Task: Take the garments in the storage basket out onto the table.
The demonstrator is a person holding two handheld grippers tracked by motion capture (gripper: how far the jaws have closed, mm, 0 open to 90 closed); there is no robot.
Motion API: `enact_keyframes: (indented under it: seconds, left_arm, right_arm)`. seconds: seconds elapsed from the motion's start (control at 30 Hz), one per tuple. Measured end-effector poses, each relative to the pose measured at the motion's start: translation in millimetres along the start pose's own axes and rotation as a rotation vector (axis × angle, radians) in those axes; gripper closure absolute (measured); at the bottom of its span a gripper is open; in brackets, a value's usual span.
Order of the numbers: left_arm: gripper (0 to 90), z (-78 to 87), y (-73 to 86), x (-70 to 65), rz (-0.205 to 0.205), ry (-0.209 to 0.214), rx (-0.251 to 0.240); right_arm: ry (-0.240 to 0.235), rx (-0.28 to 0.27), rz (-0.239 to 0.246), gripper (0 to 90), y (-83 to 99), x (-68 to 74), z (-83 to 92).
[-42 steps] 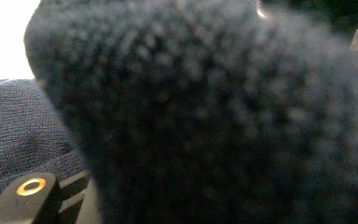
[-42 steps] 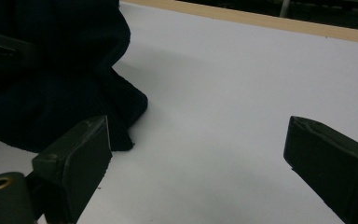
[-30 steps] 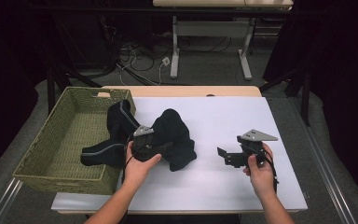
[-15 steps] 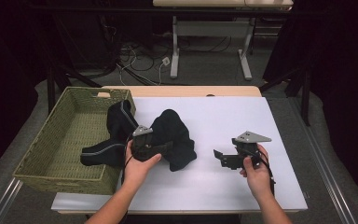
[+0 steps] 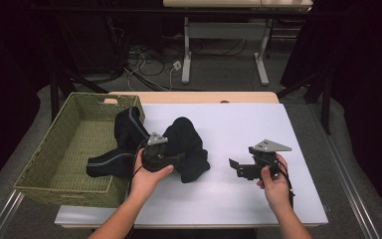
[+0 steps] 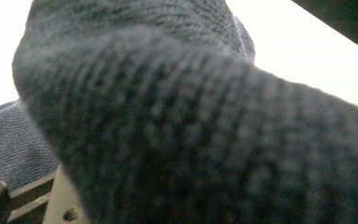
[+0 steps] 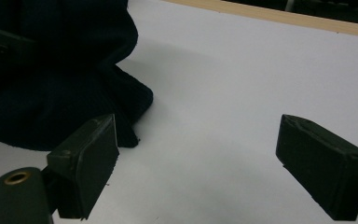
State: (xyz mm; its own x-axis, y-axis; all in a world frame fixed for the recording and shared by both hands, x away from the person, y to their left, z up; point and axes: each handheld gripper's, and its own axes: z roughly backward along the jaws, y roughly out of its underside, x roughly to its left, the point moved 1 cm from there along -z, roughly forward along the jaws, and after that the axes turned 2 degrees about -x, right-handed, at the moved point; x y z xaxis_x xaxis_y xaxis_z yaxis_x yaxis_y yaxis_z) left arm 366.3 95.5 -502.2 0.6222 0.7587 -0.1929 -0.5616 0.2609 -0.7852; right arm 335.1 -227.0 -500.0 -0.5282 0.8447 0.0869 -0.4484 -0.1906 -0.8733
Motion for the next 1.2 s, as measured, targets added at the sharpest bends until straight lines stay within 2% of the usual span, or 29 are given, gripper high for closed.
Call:
enact_keyframes:
  seconds: [0.07,0.1,0.17,0.23,0.43,0.47,0.63,0.7,0.8,0.87,1.0,1.1,1.2]
  left_arm:
    - [39.6,-0.2,-0.6,-0.3,0.012,0.0,0.019]
    - [40.5,-0.6,-0.6,-1.3,0.048,0.0,0.013]
    - [41.0,0.3,-1.1,0.6,0.025,-0.011,0.018]
    - [38.4,0.2,-1.1,1.1,0.036,-0.009,0.011]
    - [18.5,4.9,-3.5,1.8,0.016,-0.012,0.016]
    - [16.6,5.6,-3.5,1.8,0.017,-0.011,0.003]
    - [15.2,15.1,-6.0,0.8,0.037,-0.018,-0.031]
    - [14.6,21.1,-7.6,-1.5,0.022,-0.02,-0.04]
    - [11.8,34.7,-11.6,-5.7,0.002,-0.02,-0.06]
    - [7.8,47.4,-16.0,-8.3,-0.012,-0.026,-0.1]
    - [3.1,84.2,-28.8,-7.2,-0.053,-0.053,-0.166]
    - [2.2,111.3,-34.1,4.2,-0.058,-0.123,-0.204]
    - [2.2,129.5,-33.2,25.7,-0.022,-0.189,-0.193]
  right_arm:
    - [-0.003,-0.003,-0.007,12.3,-0.3,-0.8,0.8]
    - [-0.001,-0.005,-0.005,12.3,-0.5,-1.5,1.2]
    - [-0.002,-0.013,-0.008,12.3,-0.7,-2.2,1.6]
    - [0.003,-0.016,-0.012,12.3,-0.9,-2.6,2.3]
    - [-0.002,-0.021,-0.015,12.3,-2.5,-3.5,5.0]
    - [0.0,-0.022,-0.015,12.3,-2.6,-3.7,5.2]
    - [0.001,-0.023,-0.018,12.3,-2.6,-4.8,5.5]
    - [0.004,-0.026,-0.021,12.3,-2.4,-4.7,5.8]
    - [0.003,-0.03,-0.019,12.3,-3.0,-5.4,7.8]
    - [0.005,-0.033,-0.028,12.3,-3.3,-5.6,8.6]
    - [0.004,-0.038,-0.027,12.3,-3.4,-6.4,9.3]
    - [0.006,-0.037,-0.03,12.3,-3.6,-6.5,9.9]
    - [0.002,-0.037,-0.028,12.3,-3.4,-6.3,9.7]
